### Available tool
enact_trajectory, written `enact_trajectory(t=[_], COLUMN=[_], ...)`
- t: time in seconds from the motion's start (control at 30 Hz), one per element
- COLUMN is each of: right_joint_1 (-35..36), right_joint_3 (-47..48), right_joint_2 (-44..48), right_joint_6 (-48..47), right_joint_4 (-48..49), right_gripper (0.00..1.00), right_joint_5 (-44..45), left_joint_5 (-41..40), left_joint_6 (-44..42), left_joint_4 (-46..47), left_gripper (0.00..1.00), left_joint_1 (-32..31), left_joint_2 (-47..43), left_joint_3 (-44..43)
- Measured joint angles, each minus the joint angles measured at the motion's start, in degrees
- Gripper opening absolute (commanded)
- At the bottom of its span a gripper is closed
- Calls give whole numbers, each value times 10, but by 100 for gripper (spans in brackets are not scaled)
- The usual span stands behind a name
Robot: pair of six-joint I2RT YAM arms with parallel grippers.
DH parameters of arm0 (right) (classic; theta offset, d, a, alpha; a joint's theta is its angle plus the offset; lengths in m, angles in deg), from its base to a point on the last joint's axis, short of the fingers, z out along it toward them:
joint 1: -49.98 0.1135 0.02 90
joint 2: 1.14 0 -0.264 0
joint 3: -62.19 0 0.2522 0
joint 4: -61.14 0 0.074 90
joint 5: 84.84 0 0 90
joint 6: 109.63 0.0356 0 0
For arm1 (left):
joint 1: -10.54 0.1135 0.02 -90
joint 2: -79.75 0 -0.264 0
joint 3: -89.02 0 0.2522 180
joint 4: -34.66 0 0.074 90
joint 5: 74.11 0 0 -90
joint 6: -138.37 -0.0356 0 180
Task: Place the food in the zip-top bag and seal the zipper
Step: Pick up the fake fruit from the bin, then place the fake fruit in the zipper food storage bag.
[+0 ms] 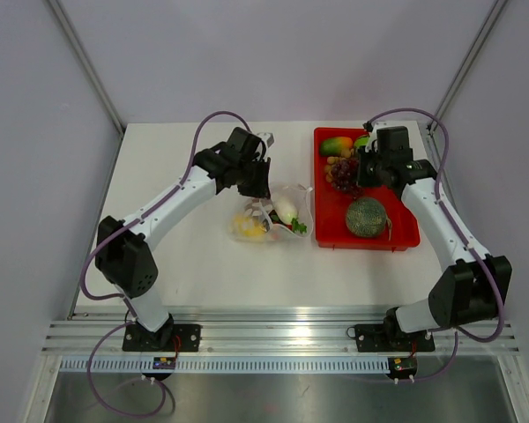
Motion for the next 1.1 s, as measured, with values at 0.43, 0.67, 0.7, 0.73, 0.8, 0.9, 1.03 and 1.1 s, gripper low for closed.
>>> enact_trajectory(t=[0.43,0.67,0.7,0.73,0.8,0.9,1.03,1.1], right_joint_1=[76,175,185,193,210,226,233,234], right_joint_3=[17,17,17,17,17,17,9,-2], right_joint_2=[110,155,158,159,154,131,81,57], right_joint_6=[45,94,101,106,116,127,136,138], right_joint_4=[-60,-52,-47,-41,-26,-12,12,23], right_gripper=[4,5,5,4,4,4,4,3], right_joint_5=[-67,-111,-119,-122,-124,-122,-111,-101], left_joint_5=[2,5,5,5,6,6,6,6], left_joint_6=[1,1,1,1,1,1,1,1], left_joint_4=[2,2,2,2,2,2,1,1], left_gripper=[0,0,0,0,0,0,0,0], left_joint_1=[7,14,14,14,14,14,14,14], left_joint_2=[0,0,0,0,0,-1,-4,-7], left_joint_3=[-7,-7,-7,-7,-7,-7,-7,-7])
